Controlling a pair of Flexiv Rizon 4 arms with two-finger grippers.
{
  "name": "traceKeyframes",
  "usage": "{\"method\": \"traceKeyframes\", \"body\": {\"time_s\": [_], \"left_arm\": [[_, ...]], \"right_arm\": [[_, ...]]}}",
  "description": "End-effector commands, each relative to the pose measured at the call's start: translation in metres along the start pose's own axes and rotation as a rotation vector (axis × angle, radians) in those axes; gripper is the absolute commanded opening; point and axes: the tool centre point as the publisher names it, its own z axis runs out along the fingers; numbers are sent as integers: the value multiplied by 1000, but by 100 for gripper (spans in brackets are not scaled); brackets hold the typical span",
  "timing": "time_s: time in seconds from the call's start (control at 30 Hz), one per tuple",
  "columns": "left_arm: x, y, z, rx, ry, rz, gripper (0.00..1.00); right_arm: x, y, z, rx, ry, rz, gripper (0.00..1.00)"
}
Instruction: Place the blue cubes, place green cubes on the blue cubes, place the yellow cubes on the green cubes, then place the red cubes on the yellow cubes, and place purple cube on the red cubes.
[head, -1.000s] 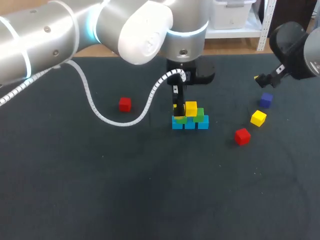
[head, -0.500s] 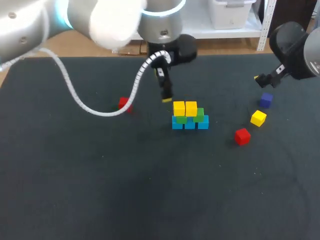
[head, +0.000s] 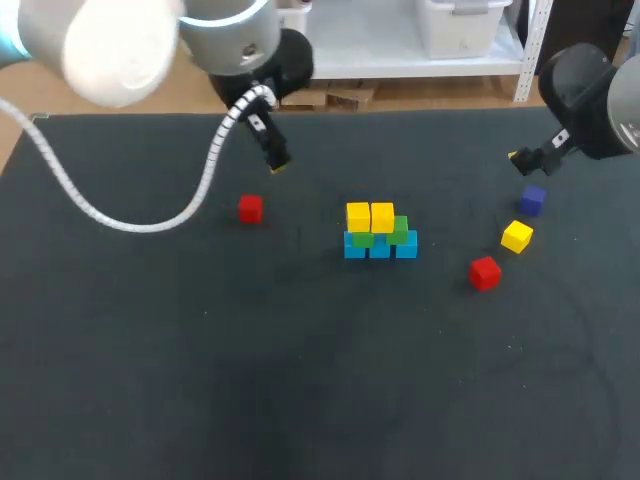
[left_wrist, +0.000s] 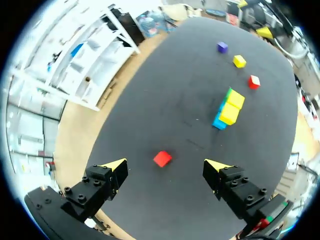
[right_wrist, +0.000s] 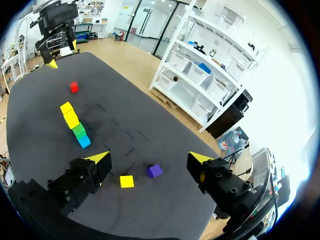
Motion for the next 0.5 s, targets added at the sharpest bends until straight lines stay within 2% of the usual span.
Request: {"method": "traceKeyframes", "body": {"time_s": [0.03,0.2,0.5], "left_arm": [[31,7,-13,-67,-186,-71,100],[45,28,-18,-122,-234,-182,100],[72,60,-21,-182,-273,-308,100]], "right_arm": [[2,1,0,8,-10,2,100],[2,1,0,8,-10,2,100],[2,1,0,8,-10,2,100]]}}
